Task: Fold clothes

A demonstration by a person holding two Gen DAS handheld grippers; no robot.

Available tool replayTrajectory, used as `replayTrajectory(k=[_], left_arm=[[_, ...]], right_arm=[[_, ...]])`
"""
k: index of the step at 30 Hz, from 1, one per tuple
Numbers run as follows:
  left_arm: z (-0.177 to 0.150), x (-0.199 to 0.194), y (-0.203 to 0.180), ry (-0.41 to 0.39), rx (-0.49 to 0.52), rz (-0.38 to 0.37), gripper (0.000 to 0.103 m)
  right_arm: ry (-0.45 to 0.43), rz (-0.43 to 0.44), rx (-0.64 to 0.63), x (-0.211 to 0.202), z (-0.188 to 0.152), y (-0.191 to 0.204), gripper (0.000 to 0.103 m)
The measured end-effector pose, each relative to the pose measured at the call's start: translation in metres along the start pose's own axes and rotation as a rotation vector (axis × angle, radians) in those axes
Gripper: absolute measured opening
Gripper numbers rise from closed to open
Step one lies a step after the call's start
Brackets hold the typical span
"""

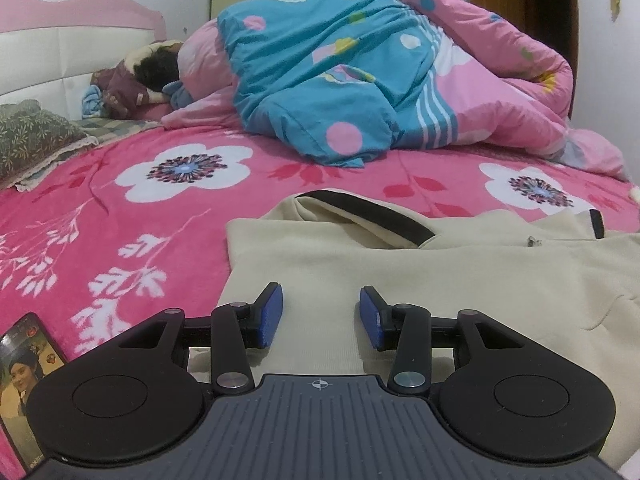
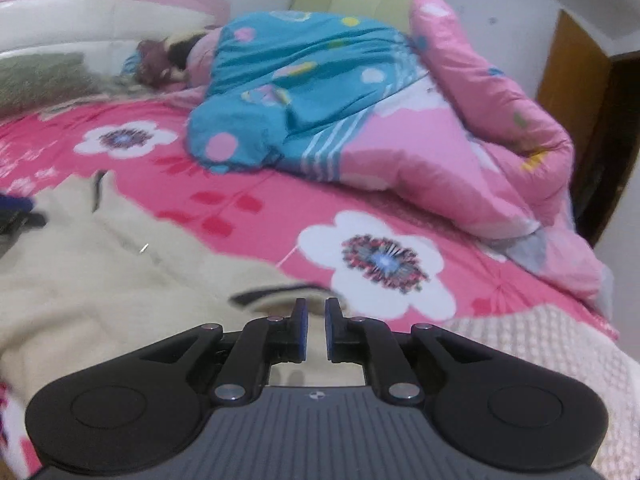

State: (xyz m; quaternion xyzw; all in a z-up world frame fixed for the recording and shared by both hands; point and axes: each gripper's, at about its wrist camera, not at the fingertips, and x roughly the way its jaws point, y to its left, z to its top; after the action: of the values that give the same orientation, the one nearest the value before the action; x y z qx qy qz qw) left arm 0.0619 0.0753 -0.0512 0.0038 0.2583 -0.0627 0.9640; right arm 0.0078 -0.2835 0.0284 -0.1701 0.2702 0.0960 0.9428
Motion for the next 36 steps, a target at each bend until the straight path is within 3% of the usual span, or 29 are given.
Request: replayTrajectory(k=[3,7,13,19,27,31,36], left_arm=[[0.001,0.0,0.0,0.007,0.002,0.005,0.043],[0.002,-0.001,0.0,0.014,-0.001,0.008,0.043],[0.006,-0.008,0.007,0.008,-0.056,-0.012,0.044],[0.01,-0.029,0.022,-0.012,-0.116,-0.001,0.051],[0.006,-0.044,0.031,-0.002,-0.114,0.012,0.057],[0.001,-0.04,0.028,0.018,-0.102,0.005,0.058],[-0.003,-0.036,0.022,0.02,-0.085,-0.002,0.059]], right_arm=[[0.031,0.041,-0.063,0.004,-0.006,0.013,0.028],[0.066,0.025,0.05,0.002,-0.007,0.009,0.033],[0.135,-0.012,0.338,-0.007,-0.025,-0.023,0.036],[0.126,-0.015,0.382,-0.008,-0.033,-0.024,0.038],[0.076,0.028,0.427,-0.012,-0.026,-0.016,0.039],[-0.003,0.117,0.376,-0.011,-0.011,0.005,0.039],[-0.042,0.188,0.19,0.012,0.012,0.056,0.038]])
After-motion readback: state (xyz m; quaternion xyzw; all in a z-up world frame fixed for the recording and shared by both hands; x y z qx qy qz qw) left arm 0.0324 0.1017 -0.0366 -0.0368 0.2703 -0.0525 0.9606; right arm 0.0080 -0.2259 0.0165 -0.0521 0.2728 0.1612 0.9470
